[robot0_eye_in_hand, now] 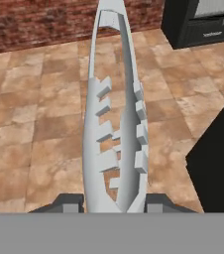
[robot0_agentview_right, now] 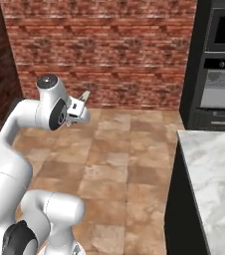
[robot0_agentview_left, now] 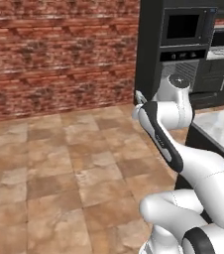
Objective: Pick up the tongs from the counter and place them near the plate next to the oven.
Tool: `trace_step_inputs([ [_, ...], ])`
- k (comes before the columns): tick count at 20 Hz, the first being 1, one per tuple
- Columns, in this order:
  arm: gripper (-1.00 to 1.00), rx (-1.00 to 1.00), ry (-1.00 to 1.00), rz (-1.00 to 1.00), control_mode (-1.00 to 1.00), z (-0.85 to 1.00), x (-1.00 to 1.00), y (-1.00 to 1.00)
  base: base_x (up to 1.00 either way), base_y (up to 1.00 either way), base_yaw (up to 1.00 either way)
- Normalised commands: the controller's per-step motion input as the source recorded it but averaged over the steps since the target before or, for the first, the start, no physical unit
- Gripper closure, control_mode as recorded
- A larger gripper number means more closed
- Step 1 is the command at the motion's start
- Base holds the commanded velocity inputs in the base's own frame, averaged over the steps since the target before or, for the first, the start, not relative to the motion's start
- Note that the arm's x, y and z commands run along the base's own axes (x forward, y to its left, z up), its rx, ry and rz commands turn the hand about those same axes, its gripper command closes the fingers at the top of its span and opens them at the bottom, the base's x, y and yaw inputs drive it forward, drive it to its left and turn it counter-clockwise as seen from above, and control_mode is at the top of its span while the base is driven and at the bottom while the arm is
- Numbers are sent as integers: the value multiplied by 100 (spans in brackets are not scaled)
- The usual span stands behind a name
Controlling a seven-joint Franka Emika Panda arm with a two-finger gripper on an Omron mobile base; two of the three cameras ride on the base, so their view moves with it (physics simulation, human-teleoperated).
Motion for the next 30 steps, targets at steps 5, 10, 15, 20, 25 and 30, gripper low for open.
trace_step_inputs([
  [5, 100, 0, 0, 0, 100, 0, 0, 0, 100, 5, -24],
  [10, 100, 0, 0, 0, 100, 0, 0, 0, 100, 31, -28],
  [15, 100, 0, 0, 0, 100, 0, 0, 0, 100, 62, -35],
  [20, 100, 0, 0, 0, 100, 0, 0, 0, 100, 77, -41],
  [25, 100, 0, 0, 0, 100, 0, 0, 0, 100, 85, -52],
  [30, 100, 0, 0, 0, 100, 0, 0, 0, 100, 75, -64],
])
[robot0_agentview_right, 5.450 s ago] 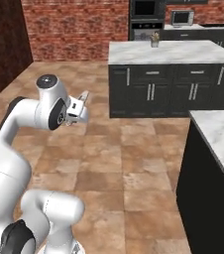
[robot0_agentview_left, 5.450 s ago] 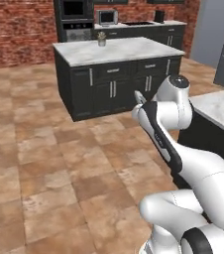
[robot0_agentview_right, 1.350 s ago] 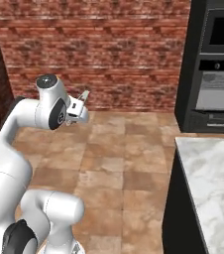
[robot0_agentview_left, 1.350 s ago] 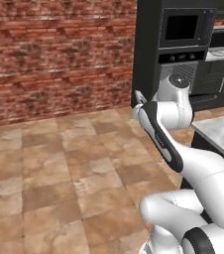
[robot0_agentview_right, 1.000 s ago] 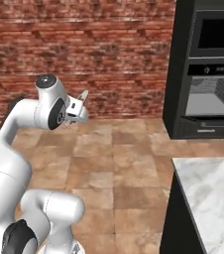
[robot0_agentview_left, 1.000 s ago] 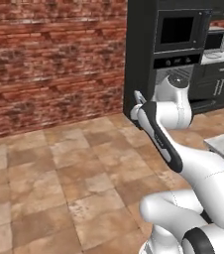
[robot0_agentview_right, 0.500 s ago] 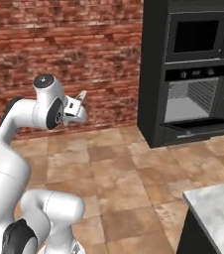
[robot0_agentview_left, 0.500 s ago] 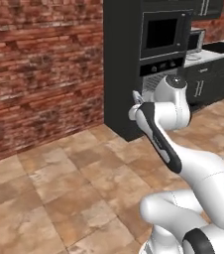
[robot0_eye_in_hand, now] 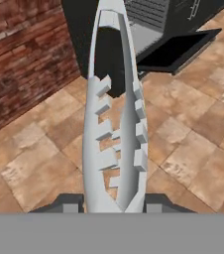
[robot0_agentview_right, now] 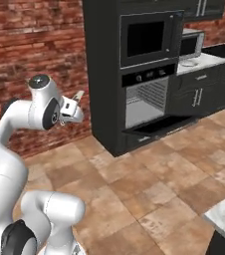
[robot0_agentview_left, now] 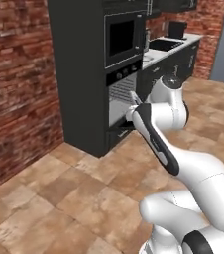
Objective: Pick up the tongs from the counter and place them near the plate next to the oven.
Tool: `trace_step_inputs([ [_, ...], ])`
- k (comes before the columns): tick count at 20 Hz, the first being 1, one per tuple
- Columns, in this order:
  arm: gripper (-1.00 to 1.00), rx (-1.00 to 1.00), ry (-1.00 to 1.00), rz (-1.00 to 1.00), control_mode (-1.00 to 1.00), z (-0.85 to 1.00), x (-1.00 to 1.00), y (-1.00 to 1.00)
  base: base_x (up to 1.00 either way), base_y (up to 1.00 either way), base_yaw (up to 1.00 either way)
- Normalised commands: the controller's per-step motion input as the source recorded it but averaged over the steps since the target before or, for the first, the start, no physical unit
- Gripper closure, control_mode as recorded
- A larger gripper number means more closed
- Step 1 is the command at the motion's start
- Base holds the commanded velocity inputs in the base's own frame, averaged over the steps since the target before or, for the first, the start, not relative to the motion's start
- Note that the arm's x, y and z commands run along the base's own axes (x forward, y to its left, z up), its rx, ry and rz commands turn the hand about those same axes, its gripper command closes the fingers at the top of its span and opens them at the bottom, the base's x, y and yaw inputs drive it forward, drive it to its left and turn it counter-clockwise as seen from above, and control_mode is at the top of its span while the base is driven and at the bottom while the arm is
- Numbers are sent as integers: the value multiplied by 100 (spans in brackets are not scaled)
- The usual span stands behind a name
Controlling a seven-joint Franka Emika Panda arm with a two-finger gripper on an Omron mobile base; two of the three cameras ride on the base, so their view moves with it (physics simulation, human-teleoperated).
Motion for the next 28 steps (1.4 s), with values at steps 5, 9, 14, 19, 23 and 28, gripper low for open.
trace_step_inputs([
  [5, 100, 0, 0, 0, 100, 0, 0, 0, 99, 48, -74],
  [9, 100, 0, 0, 0, 100, 0, 0, 0, 88, 5, -77],
  [14, 100, 0, 0, 0, 100, 0, 0, 0, 89, 0, -77],
  [19, 100, 0, 0, 0, 100, 0, 0, 0, 100, 0, -51],
  [23, 100, 0, 0, 0, 100, 0, 0, 0, 100, 13, -38],
  [28, 100, 0, 0, 0, 100, 0, 0, 0, 100, 94, -11],
])
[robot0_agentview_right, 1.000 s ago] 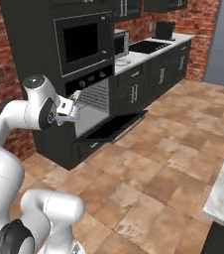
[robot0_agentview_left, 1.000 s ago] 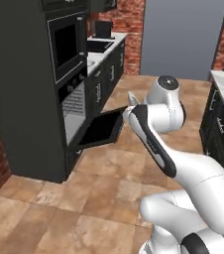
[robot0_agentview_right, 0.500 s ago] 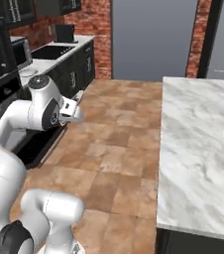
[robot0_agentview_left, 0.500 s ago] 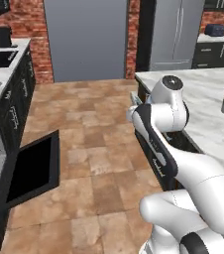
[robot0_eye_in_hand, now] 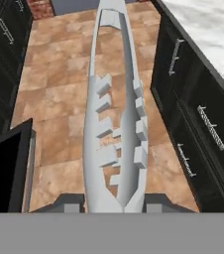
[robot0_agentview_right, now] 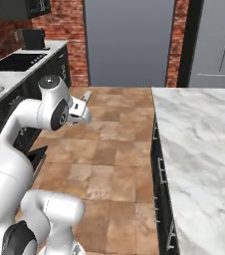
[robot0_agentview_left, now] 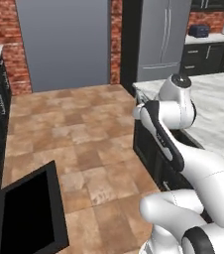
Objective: Pick up the tongs from the counter and place them near the plate next to the oven.
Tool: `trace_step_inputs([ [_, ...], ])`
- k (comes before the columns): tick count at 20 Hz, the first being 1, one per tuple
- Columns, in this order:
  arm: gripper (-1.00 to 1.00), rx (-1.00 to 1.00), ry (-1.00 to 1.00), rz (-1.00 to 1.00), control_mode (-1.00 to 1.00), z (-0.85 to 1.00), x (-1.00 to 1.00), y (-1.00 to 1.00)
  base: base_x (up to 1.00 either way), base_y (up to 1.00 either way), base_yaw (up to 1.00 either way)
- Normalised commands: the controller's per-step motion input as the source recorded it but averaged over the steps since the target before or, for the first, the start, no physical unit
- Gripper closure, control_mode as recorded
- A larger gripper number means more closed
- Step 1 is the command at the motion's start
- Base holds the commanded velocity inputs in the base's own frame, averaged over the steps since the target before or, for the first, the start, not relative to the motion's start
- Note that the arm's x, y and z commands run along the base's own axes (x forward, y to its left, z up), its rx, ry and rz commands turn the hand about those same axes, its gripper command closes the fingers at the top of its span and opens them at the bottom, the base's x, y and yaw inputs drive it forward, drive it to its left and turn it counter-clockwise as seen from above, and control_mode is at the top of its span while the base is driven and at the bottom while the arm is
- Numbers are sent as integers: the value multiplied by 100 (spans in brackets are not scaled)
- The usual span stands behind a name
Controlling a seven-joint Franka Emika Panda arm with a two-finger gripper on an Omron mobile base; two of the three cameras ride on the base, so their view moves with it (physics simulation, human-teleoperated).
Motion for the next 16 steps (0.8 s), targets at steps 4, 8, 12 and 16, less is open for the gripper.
trace_step_inputs([
  [4, 100, 0, 0, 0, 100, 0, 0, 0, 100, 73, -1],
  [8, 100, 0, 0, 0, 100, 0, 0, 0, 100, 21, -7],
  [12, 100, 0, 0, 0, 100, 0, 0, 0, 100, -19, -16],
  [16, 100, 0, 0, 0, 100, 0, 0, 0, 100, -15, -17],
])
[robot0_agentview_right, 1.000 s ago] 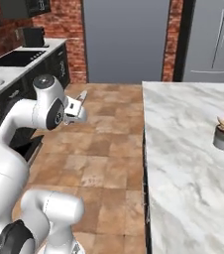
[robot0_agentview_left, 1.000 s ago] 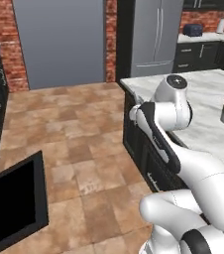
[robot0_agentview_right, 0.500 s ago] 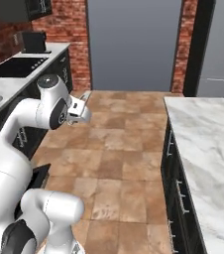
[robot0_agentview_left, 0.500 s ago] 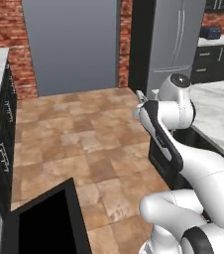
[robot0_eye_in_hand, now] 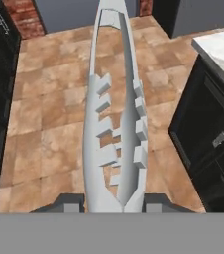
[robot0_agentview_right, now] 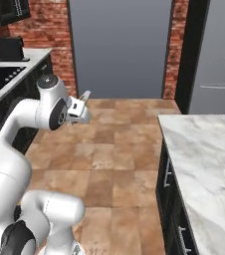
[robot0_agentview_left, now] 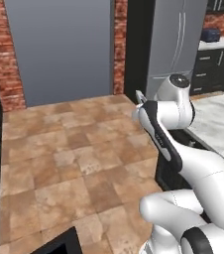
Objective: Pick up the tongs from the counter and place them near the plate next to the oven.
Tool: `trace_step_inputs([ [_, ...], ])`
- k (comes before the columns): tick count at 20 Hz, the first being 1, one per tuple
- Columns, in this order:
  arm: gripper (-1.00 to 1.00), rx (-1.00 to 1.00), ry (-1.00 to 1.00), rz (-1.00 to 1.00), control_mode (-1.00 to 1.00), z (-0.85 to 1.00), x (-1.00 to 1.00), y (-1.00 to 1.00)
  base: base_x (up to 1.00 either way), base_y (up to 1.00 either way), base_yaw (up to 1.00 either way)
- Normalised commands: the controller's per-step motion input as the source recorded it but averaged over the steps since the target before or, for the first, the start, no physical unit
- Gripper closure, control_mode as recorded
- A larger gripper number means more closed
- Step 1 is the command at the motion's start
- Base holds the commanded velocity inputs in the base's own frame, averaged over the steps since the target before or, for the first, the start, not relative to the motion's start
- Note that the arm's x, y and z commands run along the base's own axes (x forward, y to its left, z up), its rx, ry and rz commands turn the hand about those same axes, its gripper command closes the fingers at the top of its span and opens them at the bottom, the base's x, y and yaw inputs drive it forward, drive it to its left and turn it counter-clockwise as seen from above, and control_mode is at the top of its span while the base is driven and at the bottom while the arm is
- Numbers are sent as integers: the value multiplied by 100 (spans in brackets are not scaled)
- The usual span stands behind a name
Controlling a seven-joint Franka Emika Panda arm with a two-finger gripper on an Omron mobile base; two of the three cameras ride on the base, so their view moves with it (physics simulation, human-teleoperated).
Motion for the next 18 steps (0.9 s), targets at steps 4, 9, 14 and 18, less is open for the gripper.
trace_step_inputs([
  [4, 100, 0, 0, 0, 100, 0, 0, 0, 100, -1, 1],
  [9, 100, 0, 0, 0, 100, 0, 0, 0, 100, 4, 34],
  [14, 100, 0, 0, 0, 100, 0, 0, 0, 70, 0, 65],
  [18, 100, 0, 0, 0, 100, 0, 0, 0, 41, 0, 78],
])
